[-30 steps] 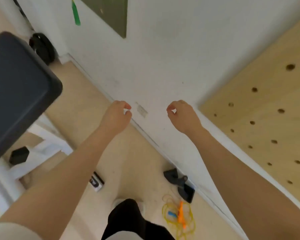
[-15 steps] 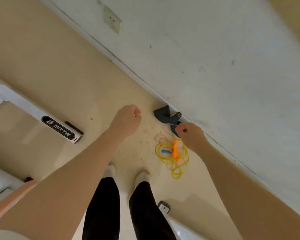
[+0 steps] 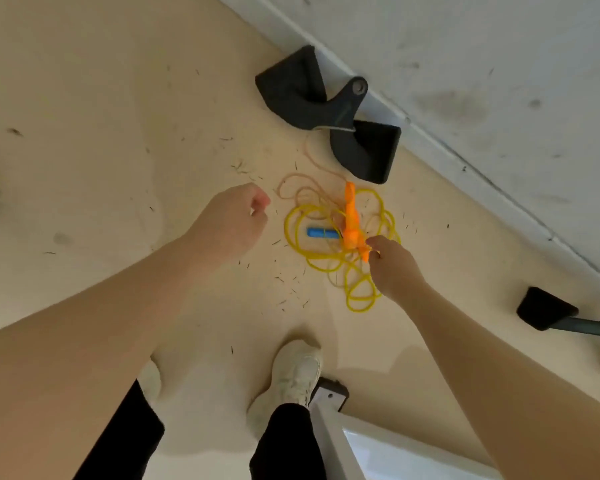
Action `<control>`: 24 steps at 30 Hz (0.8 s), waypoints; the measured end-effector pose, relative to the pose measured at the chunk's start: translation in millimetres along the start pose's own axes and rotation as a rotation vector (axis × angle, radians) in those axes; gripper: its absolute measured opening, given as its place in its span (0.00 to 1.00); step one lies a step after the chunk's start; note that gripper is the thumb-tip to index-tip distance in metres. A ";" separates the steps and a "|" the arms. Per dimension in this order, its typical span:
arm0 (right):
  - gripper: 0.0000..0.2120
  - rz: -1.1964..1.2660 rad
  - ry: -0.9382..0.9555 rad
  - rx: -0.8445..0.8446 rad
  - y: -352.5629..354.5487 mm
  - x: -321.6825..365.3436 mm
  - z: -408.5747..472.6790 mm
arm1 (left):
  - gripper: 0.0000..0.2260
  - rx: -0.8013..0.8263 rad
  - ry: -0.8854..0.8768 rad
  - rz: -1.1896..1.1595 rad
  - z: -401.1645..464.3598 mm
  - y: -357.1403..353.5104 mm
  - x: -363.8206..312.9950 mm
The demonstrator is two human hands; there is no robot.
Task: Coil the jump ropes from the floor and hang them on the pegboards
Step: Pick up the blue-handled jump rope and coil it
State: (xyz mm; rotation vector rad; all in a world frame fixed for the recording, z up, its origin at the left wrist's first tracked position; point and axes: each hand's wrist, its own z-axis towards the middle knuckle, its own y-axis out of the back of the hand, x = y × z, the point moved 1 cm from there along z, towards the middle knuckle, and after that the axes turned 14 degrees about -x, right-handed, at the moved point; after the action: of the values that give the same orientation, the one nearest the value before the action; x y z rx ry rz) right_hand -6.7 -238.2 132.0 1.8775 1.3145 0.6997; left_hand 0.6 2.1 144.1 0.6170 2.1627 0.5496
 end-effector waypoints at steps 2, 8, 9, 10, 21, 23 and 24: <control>0.19 0.001 0.024 -0.032 -37.1 -18.7 25.6 | 0.13 0.002 -0.025 0.034 16.0 -38.9 13.7; 0.19 0.077 0.085 -0.198 -109.0 -40.5 94.6 | 0.12 0.016 -0.062 0.173 52.8 -108.8 58.5; 0.20 0.128 0.098 -0.224 -112.9 -40.6 102.6 | 0.12 0.019 -0.064 0.187 55.5 -114.5 65.6; 0.22 0.185 0.117 -0.222 -116.6 -40.6 109.2 | 0.12 0.024 -0.063 0.198 57.1 -118.7 71.9; 0.18 -0.122 0.276 0.047 -120.3 -13.0 77.4 | 0.13 0.147 -0.183 0.228 25.8 -103.0 31.2; 0.15 0.130 0.239 0.048 -96.2 -4.9 62.2 | 0.16 0.091 -0.220 0.191 23.1 -87.6 14.9; 0.12 0.275 0.227 0.068 -78.7 0.4 54.7 | 0.19 0.050 -0.237 0.158 20.8 -78.4 5.2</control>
State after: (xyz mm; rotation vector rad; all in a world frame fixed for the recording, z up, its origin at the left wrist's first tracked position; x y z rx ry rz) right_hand -7.7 -234.9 36.2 2.1064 1.2409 1.0468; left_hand -4.8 -52.8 84.4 0.8419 1.9203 0.4807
